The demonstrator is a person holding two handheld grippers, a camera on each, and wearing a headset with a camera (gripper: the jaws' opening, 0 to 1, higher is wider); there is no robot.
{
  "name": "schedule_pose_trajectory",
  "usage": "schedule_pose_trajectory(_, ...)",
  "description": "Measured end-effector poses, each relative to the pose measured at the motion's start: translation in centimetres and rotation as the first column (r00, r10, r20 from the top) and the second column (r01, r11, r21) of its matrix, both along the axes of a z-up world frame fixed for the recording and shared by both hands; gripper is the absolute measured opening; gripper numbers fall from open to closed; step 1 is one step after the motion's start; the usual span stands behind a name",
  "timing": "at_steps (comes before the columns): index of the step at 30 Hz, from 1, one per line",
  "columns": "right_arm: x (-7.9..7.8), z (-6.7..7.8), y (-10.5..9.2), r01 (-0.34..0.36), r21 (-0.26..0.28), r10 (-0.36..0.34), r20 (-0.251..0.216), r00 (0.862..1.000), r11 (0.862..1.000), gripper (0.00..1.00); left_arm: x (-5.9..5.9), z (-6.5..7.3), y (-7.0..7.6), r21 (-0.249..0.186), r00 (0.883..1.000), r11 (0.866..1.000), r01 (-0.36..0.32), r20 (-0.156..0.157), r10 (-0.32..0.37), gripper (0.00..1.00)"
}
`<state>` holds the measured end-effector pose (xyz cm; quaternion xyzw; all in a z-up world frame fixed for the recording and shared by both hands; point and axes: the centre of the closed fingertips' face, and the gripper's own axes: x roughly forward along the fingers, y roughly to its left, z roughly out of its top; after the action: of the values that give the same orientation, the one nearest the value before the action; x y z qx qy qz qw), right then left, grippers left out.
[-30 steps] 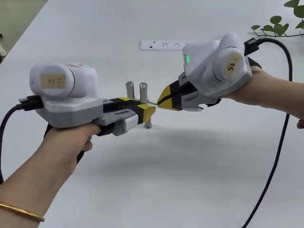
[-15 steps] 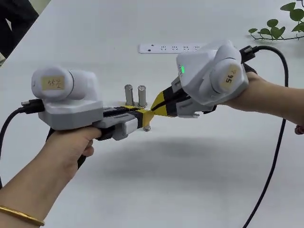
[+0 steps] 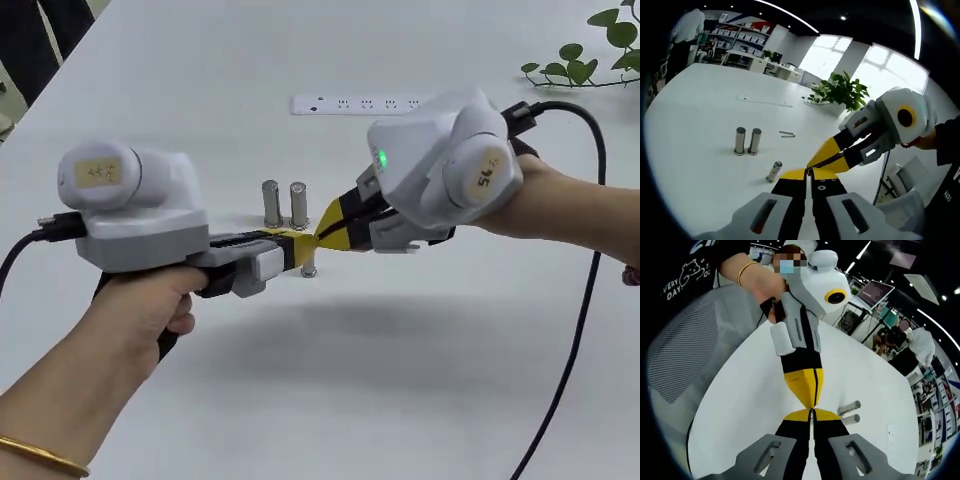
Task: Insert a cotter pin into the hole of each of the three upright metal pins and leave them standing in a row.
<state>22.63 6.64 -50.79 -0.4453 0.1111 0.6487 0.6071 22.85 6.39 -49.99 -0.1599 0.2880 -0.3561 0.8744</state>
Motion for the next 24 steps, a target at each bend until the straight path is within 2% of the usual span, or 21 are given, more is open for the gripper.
schedule_pose_trajectory(2,-0.2,0.0,0.0,-0.001,0.0,0.001,0.0,1.0,1.0,0.0,-0.1,0.0,0.0,-0.019,1.0,1.0,-0.003,-0.014,0.003,0.0)
schedule_pose_trajectory(6,-0.4,0.2,0.1,-0.001,0.004,0.001,0.008,1.0,1.0,0.0,-0.1,0.0,0.0,-0.024,1.0,1.0,0.001,-0.004,-0.001,0.0)
schedule_pose_trajectory(12,-0.4,0.1,0.0,0.022,0.003,-0.022,-0.006,1.0,1.0,0.0,-0.3,0.1,-0.1,-0.002,0.999,1.0,0.015,0.035,-0.015,0.0)
schedule_pose_trajectory(14,-0.4,0.1,-0.1,0.056,0.014,-0.055,-0.036,0.998,0.998,0.0,-0.3,0.0,0.0,0.013,0.999,1.0,0.018,0.047,-0.018,0.0)
schedule_pose_trajectory(16,-0.2,-0.2,-0.5,0.111,0.016,-0.11,-0.084,0.99,0.994,0.0,-0.4,-0.1,0.2,0.024,0.998,1.0,0.018,0.057,-0.02,0.0)
schedule_pose_trajectory(18,0.0,-0.3,-0.6,0.139,0.033,-0.134,-0.12,0.984,0.99,0.0,-0.4,-0.2,0.4,0.033,0.997,0.999,0.021,0.071,-0.023,0.0)
schedule_pose_trajectory(19,-0.2,-0.4,-0.8,0.166,0.039,-0.157,-0.167,0.973,0.985,0.01,-0.5,-0.3,0.4,0.042,0.996,0.999,0.025,0.082,-0.028,0.0)
schedule_pose_trajectory(21,0.1,-0.6,-0.9,0.212,0.052,-0.194,-0.232,0.953,0.976,0.02,-0.6,-0.5,0.5,0.059,0.995,0.998,0.033,0.095,-0.039,0.0)
schedule_pose_trajectory(22,0.2,-0.7,-1.0,0.224,0.053,-0.204,-0.249,0.947,0.973,0.03,-0.6,-0.5,0.6,0.077,0.991,0.996,0.046,0.121,-0.055,0.0)
schedule_pose_trajectory(24,0.1,-0.8,-1.2,0.255,0.057,-0.229,-0.289,0.93,0.965,0.03,-0.7,0.0,0.4,0.08,0.98,0.995,0.067,0.182,-0.08,0.0)
